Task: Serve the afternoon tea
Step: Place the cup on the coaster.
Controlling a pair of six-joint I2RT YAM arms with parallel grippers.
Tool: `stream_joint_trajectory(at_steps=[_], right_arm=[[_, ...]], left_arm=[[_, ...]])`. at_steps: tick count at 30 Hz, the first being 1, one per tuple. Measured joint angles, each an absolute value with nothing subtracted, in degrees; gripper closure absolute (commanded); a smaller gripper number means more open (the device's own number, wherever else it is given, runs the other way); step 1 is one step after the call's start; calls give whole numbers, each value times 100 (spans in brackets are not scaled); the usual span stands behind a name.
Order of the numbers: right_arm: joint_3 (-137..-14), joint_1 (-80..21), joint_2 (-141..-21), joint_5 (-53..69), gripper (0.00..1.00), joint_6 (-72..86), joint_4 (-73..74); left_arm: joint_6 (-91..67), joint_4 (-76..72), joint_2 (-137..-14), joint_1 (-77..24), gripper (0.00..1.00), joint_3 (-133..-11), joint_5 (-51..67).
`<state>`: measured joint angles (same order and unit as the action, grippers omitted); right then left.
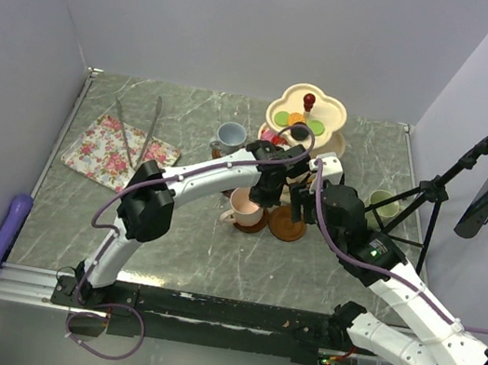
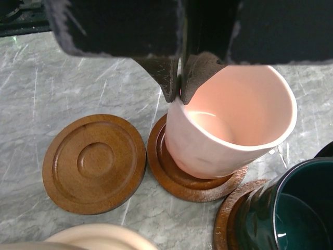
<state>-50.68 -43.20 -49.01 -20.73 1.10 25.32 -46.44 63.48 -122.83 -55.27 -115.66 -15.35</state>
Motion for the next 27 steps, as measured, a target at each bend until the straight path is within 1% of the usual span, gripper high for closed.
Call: stream_joint_trajectory(at_steps=[10, 17, 27], right_arm=[[-5068, -4309, -4941, -2034, 25, 121, 2530], [-5068, -4307, -4958, -2027, 25, 123, 2530], [-5068, -4274, -4960, -2021, 25, 123, 2530]], left_arm=[[-4639, 6311, -12361, -5527, 99, -11598, -1553], [-4626, 6305, -12370, -5527, 91, -11605, -1551], [-4619, 6187, -12442, -5520, 88, -11618, -1525]])
